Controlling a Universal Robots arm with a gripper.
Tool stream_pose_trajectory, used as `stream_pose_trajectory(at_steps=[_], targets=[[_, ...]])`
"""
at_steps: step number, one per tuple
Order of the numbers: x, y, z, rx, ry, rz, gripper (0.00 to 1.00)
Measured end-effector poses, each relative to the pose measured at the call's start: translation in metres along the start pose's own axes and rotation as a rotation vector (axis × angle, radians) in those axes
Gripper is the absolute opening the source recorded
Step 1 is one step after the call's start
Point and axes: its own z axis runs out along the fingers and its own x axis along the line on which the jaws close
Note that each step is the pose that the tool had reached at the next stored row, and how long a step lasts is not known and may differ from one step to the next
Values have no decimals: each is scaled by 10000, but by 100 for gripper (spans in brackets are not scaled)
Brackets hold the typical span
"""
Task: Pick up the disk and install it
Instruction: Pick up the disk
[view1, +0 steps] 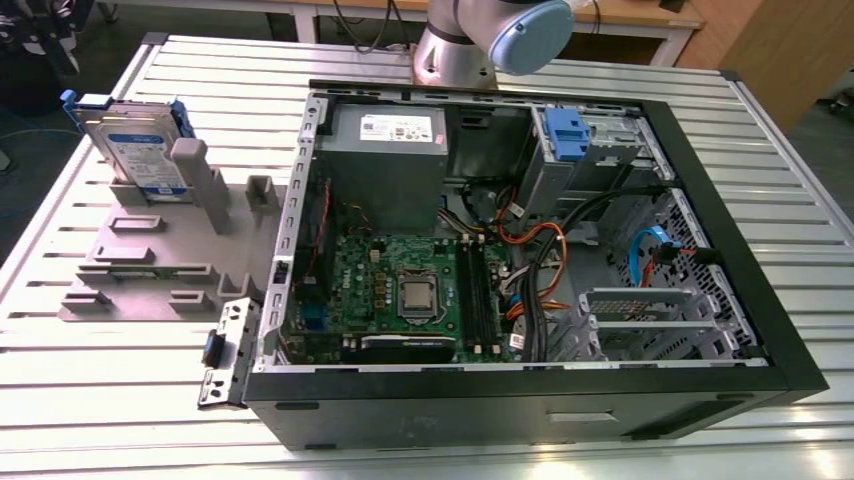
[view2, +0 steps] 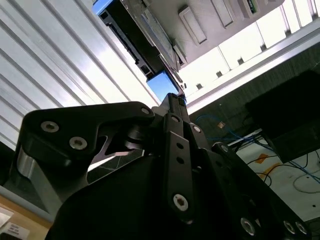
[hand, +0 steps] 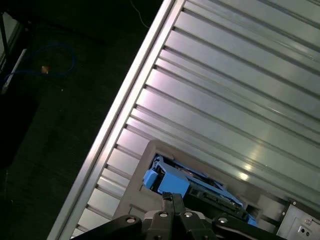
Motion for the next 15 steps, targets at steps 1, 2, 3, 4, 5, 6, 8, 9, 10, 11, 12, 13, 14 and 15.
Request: stream_pose_trajectory(at_steps=[1, 2, 3, 4, 5, 6, 8, 9, 10, 11, 12, 13, 14, 15], targets=[[0, 0, 0, 0, 3, -55, 11], [0, 0, 0, 0, 5, -109, 11], [0, 0, 0, 0, 7, -165, 11], [0, 0, 0, 0, 9, -219, 11], [0, 0, 0, 1, 11, -272, 11], [0, 0, 0, 1, 14, -324, 11], [0, 0, 0, 2, 17, -428, 11], [0, 0, 0, 2, 20, -483, 11], [0, 0, 0, 2, 22, -533, 11], [0, 0, 0, 2, 24, -583, 11], [0, 0, 0, 2, 26, -632, 11], [0, 0, 0, 2, 28, -680, 11], [0, 0, 0, 3, 30, -727, 11], [0, 0, 0, 2, 32, -768, 11]])
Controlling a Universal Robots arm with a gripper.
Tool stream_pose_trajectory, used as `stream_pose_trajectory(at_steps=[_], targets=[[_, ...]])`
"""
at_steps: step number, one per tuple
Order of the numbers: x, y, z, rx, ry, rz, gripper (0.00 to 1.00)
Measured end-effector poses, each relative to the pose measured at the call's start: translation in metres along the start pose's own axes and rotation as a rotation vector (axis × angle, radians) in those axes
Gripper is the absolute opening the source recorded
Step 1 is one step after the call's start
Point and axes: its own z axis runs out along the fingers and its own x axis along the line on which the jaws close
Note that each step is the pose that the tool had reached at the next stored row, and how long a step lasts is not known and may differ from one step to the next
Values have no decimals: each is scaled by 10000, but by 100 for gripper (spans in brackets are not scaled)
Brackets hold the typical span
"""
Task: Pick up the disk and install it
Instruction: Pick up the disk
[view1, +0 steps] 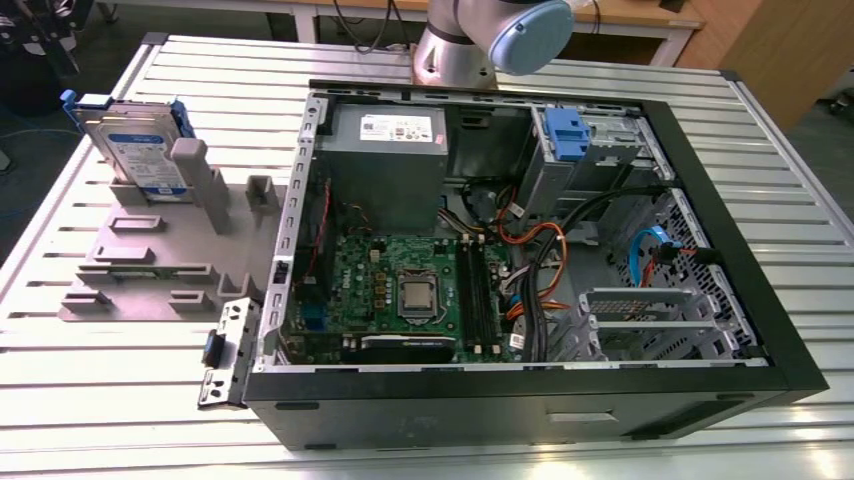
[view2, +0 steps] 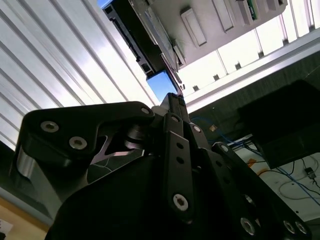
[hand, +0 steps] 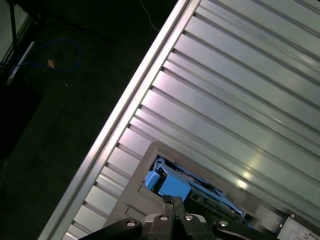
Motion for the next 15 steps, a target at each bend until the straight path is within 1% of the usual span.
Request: stream_pose_trajectory(at_steps=[6, 15], targets=[[0, 0, 0, 1, 9, -232, 11], [0, 0, 0, 20, 7, -929, 11]])
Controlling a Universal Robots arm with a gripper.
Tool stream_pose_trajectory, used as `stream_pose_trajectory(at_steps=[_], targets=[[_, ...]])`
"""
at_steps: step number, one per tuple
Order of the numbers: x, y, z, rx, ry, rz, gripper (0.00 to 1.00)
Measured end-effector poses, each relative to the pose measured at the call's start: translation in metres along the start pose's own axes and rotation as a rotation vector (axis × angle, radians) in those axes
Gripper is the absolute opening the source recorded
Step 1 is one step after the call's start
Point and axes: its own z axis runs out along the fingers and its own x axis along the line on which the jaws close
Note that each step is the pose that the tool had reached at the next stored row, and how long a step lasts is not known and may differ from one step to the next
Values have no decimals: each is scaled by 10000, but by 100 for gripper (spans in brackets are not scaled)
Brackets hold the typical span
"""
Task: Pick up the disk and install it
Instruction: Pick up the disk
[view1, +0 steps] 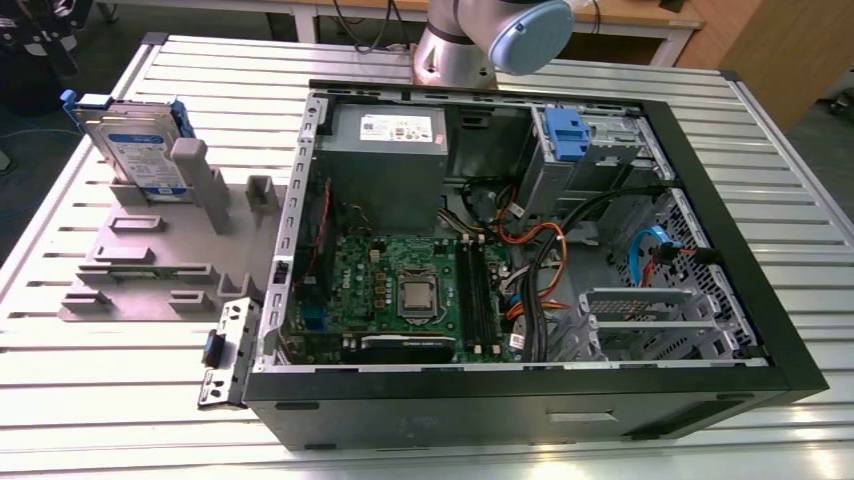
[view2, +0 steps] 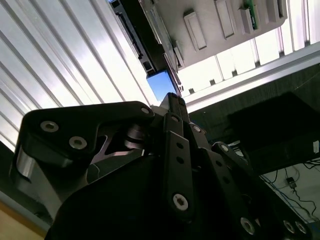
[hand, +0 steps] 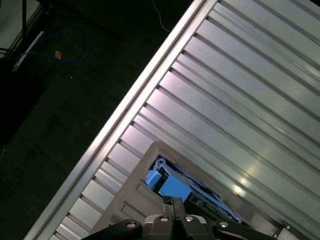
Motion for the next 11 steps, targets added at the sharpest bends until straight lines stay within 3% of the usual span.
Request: stream_pose_trajectory(at_steps=[11], targets=[[0, 0, 0, 1, 17, -496, 11]])
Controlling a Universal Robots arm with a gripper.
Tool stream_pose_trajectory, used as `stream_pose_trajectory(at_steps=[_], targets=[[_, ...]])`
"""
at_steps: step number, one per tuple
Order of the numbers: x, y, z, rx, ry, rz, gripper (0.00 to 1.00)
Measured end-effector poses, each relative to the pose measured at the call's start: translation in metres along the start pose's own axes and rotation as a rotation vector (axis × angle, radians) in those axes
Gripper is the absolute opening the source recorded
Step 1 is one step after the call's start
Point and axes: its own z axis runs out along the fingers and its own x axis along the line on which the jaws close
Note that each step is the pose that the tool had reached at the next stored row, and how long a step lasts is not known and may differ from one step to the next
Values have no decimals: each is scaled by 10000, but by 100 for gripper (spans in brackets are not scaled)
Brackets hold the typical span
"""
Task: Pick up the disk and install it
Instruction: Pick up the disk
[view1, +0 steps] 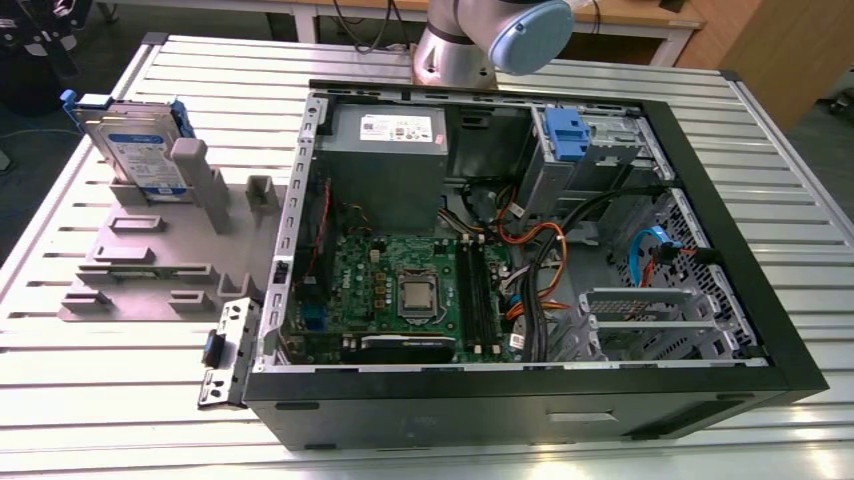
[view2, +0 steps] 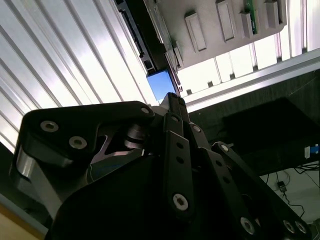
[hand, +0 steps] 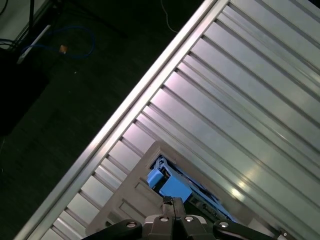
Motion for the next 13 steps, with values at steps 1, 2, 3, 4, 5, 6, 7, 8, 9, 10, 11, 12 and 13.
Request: stream_pose_trajectory(at_steps=[1, 2, 3, 4, 5, 6, 7, 8, 9, 10, 11, 12, 13], targets=[[0, 0, 0, 0, 1, -12, 11], [0, 0, 0, 0, 1, -14, 11], [0, 0, 0, 0, 1, -21, 11], [0, 0, 0, 0, 2, -25, 11], [0, 0, 0, 0, 1, -25, 11], [0, 0, 0, 0, 1, -25, 11], [0, 0, 0, 0, 1, -25, 11], [0, 0, 0, 0, 1, -25, 11], [0, 0, 0, 0, 1, -26, 11], [0, 0, 0, 0, 1, -26, 11], [0, 0, 0, 0, 1, -26, 11], [0, 0, 0, 0, 1, -26, 11], [0, 0, 0, 0, 2, -26, 11]])
